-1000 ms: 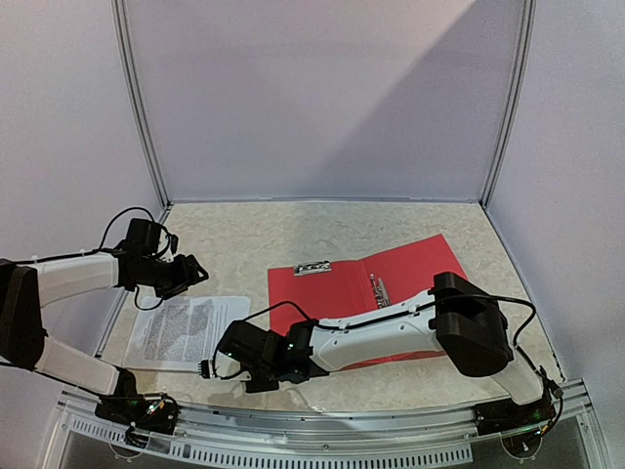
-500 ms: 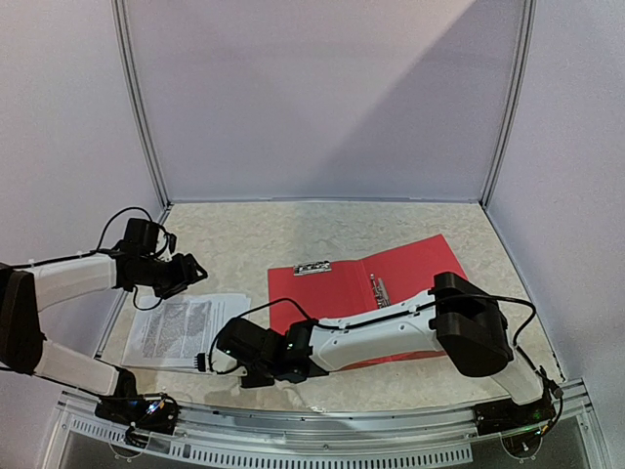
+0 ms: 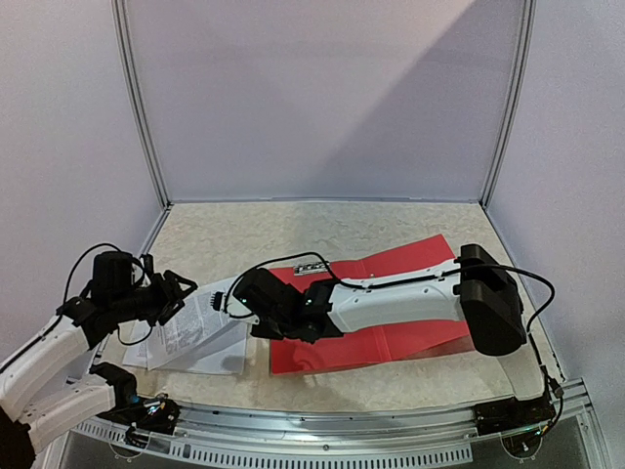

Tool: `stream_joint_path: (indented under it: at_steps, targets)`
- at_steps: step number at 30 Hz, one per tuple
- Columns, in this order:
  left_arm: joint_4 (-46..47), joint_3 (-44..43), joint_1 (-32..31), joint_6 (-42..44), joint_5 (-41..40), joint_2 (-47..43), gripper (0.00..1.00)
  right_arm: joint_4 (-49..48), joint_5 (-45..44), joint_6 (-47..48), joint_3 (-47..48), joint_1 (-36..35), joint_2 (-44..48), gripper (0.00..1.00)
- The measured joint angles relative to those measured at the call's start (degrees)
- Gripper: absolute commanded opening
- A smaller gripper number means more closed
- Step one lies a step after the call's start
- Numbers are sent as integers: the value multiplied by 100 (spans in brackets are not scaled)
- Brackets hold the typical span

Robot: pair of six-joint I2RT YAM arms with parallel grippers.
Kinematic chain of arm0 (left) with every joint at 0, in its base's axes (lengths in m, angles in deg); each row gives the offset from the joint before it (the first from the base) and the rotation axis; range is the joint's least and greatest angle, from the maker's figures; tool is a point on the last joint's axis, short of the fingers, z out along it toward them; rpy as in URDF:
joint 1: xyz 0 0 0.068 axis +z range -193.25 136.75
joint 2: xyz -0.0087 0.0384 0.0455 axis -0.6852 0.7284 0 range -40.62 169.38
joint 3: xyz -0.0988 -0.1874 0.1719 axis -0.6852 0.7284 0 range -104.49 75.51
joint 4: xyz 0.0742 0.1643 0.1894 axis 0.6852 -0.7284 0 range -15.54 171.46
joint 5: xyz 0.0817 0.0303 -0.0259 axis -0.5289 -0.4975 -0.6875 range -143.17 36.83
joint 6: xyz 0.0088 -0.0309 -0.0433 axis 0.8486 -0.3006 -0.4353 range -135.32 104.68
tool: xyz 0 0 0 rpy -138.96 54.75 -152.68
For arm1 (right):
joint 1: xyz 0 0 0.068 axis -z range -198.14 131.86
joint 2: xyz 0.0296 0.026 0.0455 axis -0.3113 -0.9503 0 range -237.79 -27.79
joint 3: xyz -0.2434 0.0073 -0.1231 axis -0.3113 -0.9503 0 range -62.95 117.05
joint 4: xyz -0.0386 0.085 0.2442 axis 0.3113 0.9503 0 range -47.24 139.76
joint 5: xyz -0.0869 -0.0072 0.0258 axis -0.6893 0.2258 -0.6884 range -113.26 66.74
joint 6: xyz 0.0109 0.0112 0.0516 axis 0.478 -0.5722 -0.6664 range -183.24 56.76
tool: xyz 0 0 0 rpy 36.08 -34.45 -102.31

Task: Put the files into the folder
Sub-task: Pick up the file from the corner of the board, then pass from the right arm to the left

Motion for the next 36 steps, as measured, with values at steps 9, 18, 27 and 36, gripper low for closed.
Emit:
stream_joint_path:
  at_steps: [9, 18, 27, 36]
  targets:
    - [-26, 533, -1019, -1447, 293, -387, 69, 52, -278, -431, -170, 120, 92, 0]
    - [817, 673, -2367, -3008, 238, -55, 72, 125, -343, -713, -286, 153, 96, 0]
    - [1912, 1340, -2850, -4039, -452, 247, 73, 127, -341, -881, -697, 153, 448, 0]
    - [2424, 1641, -2868, -4511, -1456, 4, 74, 57, -109, -1073, -1117, 131, 1019, 0]
